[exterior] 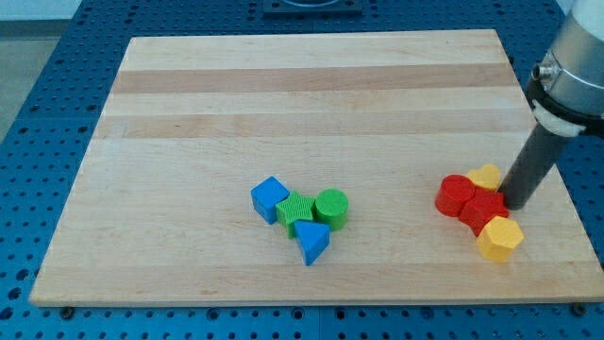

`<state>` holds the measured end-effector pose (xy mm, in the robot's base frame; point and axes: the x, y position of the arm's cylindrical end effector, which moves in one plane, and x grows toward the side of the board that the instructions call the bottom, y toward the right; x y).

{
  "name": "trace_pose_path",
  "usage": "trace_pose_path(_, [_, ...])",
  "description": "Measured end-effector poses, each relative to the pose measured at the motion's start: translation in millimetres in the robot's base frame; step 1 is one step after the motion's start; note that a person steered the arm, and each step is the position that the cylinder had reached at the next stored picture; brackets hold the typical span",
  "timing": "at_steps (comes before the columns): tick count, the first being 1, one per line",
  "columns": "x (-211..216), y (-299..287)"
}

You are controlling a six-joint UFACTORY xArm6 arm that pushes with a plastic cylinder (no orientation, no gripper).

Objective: Push the yellow heart diagonally top left of the red circle

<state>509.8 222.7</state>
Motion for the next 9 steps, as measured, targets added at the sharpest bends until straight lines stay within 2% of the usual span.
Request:
trace_pose_path(5, [-77.3,-104.3])
trace_pose_path(7, [-73.7,-76.1])
trace_pose_path(9, [-31.8,-85.0])
